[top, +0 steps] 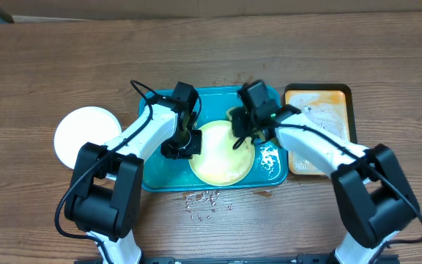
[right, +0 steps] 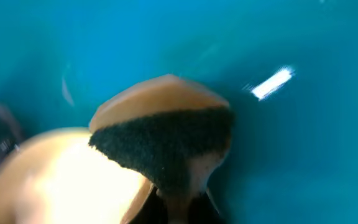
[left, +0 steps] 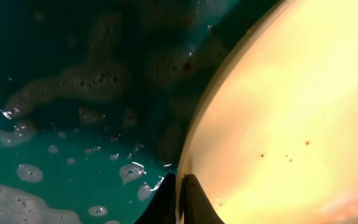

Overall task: Clean dirty plates on tray and stack at the side
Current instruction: 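Scrub the yellow plate with the sponge in the right gripper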

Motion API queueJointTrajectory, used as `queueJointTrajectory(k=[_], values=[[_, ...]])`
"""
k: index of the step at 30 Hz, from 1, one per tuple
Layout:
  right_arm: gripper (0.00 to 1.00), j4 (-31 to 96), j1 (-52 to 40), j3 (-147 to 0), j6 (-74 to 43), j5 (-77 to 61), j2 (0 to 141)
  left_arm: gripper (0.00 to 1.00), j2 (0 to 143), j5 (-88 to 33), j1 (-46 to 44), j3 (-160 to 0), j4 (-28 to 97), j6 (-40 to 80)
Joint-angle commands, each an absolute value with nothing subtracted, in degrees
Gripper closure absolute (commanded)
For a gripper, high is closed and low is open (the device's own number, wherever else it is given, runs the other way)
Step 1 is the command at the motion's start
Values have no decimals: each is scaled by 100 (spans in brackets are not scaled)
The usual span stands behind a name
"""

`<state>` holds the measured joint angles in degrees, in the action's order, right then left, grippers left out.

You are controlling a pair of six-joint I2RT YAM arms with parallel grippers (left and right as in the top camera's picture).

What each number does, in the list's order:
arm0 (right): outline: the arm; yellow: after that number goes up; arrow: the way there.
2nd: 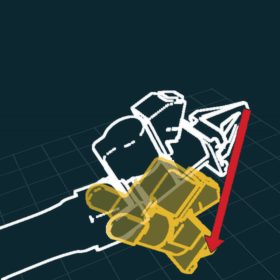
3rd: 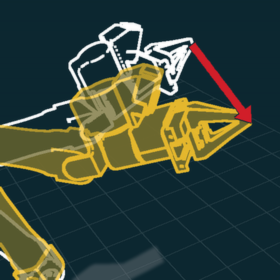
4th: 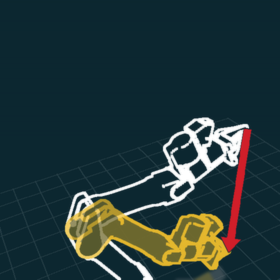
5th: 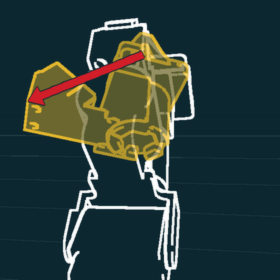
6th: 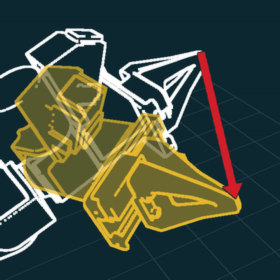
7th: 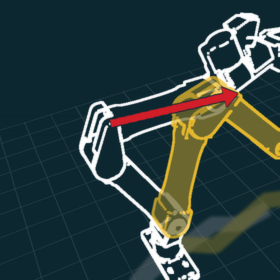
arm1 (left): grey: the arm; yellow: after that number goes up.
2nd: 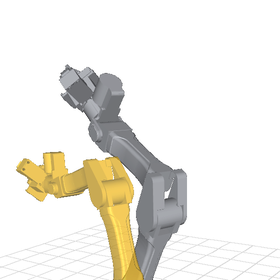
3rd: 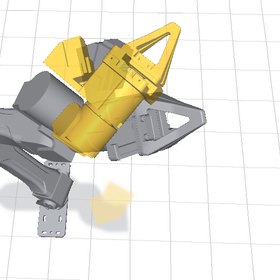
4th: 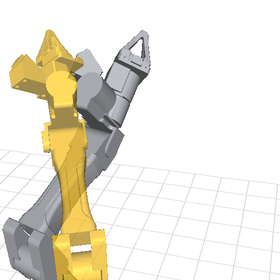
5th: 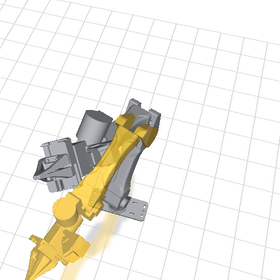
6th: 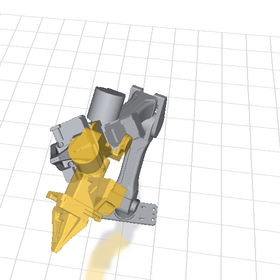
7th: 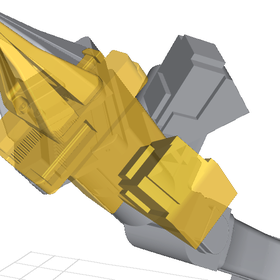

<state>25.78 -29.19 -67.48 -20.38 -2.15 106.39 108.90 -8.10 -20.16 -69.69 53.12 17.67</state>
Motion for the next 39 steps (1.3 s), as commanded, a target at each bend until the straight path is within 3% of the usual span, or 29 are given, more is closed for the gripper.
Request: queueJointTrajectory(k=[1, 4, 10, 22, 28, 33, 39], values=[[96, 2738, -2569, -7013, -2082, 56, 9961, 96, 10940, -707, -2040, -6949, 5398, 1695], [96, 3205, -2488, -7013, -2053, -71, 9686, 96, 10940, -707, -2040, -6949, 5395, 1695], [96, 3935, -2687, -6952, -908, -1173, 9741, 96, 10940, -707, -2040, -6949, 5395, 1695], [96, 3758, -3286, -6707, -556, -838, 10648, 96, 10940, -707, -2040, -6949, 5398, 1695], [96, 3763, -3295, -6707, -947, -239, 11111, 96, 10940, -707, -2040, -6949, 5398, 1695], [96, 3616, -3238, -6707, -1942, 746, 11312, 96, 10940, -707, -2040, -6949, 5398, 1695], [96, 3076, -3240, -6716, -2305, 858, 11312, 96, 10940, -707, -2040, -6949, 5428, 1695]])
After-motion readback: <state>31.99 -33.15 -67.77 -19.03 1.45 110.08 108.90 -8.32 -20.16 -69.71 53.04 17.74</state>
